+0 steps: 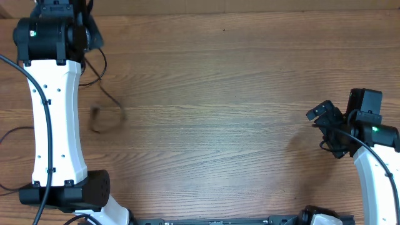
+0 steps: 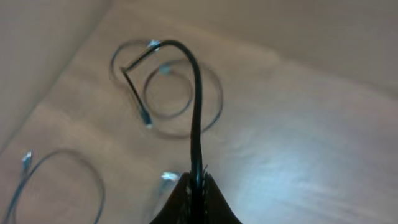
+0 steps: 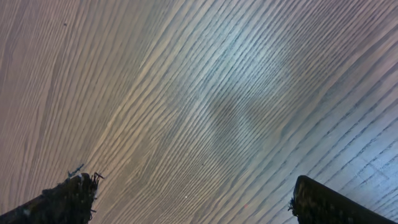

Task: Untangle cables
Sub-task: 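Carry the cable with the left gripper to the upper left and lower it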

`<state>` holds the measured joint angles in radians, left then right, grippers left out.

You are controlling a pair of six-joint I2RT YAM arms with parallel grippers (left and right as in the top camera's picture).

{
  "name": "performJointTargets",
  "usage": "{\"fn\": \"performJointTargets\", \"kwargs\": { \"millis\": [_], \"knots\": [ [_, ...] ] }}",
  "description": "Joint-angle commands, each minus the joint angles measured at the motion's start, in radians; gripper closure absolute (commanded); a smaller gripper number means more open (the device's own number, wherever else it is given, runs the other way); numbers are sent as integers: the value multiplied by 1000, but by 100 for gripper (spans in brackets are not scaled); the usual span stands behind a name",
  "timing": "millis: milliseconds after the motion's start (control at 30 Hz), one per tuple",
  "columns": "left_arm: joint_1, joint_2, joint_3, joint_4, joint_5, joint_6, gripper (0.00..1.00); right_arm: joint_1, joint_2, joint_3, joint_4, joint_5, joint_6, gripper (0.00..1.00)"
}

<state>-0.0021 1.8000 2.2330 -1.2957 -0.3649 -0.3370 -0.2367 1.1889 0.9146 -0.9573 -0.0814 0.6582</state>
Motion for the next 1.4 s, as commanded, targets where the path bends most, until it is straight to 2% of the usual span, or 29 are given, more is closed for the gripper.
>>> {"fn": "performJointTargets", "kwargs": {
  "millis": [0,133,333,533,667,733,800,967,1100,1200,1300,1367],
  "knots": [
    [2,-7,13,39,162,46,96,-6,3,1,6,-3,8,0],
    [2,-7,13,23,199,45,96,-6,3,1,6,-3,7,0],
    [2,3,-7,-80,201,45,96,-6,3,1,6,-3,26,0],
    [2,7,-97,-63,219,45,96,-6,3,1,5,-3,26,0],
    [2,7,-184,-48,344,60,96,-6,3,1,7,-3,26,0],
    [2,7,-190,-23,448,142,96,-6,3,1,7,-3,26,0],
    [2,6,-190,26,572,283,96,-6,3,1,7,-3,26,0],
    [5,6,-190,224,592,447,96,-6,3,1,6,-3,26,0],
    [5,6,-190,329,591,480,96,-6,3,1,6,-3,26,0],
    [4,9,-194,264,591,487,96,-6,3,1,6,-3,26,0],
    [5,12,-228,157,579,600,96,-6,3,1,6,-3,26,0],
    [5,12,-286,137,537,631,96,-6,3,1,8,-3,26,0]
  ]
}}
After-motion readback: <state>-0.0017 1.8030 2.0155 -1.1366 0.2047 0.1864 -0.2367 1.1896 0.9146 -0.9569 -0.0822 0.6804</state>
